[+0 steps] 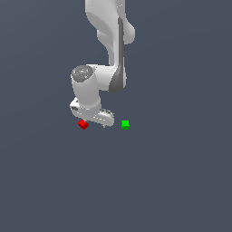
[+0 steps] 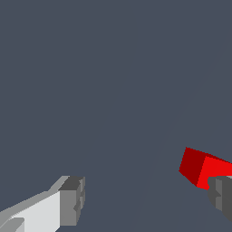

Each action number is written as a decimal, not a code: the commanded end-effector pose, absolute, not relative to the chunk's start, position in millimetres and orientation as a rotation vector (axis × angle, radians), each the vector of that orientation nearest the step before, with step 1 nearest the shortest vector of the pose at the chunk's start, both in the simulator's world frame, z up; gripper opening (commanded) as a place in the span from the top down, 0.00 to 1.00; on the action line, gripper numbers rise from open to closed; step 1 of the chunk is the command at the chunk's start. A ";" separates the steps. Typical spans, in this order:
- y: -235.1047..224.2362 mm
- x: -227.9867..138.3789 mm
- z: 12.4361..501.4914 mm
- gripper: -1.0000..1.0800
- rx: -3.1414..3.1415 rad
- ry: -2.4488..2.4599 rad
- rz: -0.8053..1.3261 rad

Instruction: Stack the red cube on top of the green cube.

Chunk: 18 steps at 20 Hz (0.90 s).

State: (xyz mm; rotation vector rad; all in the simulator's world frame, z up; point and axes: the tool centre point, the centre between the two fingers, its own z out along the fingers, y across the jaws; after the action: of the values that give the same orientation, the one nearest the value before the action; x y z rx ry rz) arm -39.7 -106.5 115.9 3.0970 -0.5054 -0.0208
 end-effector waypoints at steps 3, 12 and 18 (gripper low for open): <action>-155.9 -67.5 93.1 0.04 3.050 -0.736 -0.010; -196.1 -99.5 71.1 0.04 2.995 -0.943 0.000; -196.1 -99.6 68.1 0.04 2.995 -0.941 -0.002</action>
State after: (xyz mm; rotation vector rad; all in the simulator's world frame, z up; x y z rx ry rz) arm -99.5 -196.4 69.8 2.9952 -0.9416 -0.0011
